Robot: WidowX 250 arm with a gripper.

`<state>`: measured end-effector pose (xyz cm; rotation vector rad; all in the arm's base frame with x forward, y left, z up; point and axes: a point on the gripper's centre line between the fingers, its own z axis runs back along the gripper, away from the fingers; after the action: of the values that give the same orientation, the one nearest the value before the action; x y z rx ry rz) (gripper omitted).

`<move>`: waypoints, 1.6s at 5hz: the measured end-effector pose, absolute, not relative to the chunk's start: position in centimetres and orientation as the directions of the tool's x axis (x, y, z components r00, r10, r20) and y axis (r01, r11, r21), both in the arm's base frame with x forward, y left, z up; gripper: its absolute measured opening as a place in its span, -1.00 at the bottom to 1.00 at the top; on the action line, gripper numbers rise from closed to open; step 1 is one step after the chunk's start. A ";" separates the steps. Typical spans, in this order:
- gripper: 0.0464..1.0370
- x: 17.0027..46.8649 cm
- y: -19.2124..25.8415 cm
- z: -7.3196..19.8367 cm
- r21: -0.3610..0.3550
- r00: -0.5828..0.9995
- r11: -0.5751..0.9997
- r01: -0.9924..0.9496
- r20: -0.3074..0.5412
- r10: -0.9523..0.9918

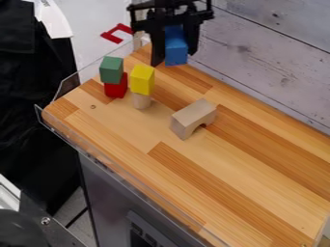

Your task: Put the blue block on top of the figures on the left

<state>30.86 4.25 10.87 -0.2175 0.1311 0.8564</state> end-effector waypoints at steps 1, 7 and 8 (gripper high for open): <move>0.06 30.4 4.8 11.0 -0.114 0.586 0.575 -0.810 -0.183 0.789; 0.06 29.7 7.9 9.7 -0.148 0.131 0.101 -0.984 -0.209 0.969; 0.06 30.0 8.0 9.0 -0.149 0.101 0.069 -0.986 -0.218 0.971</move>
<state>30.00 8.02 8.99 -0.2862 0.0664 1.4750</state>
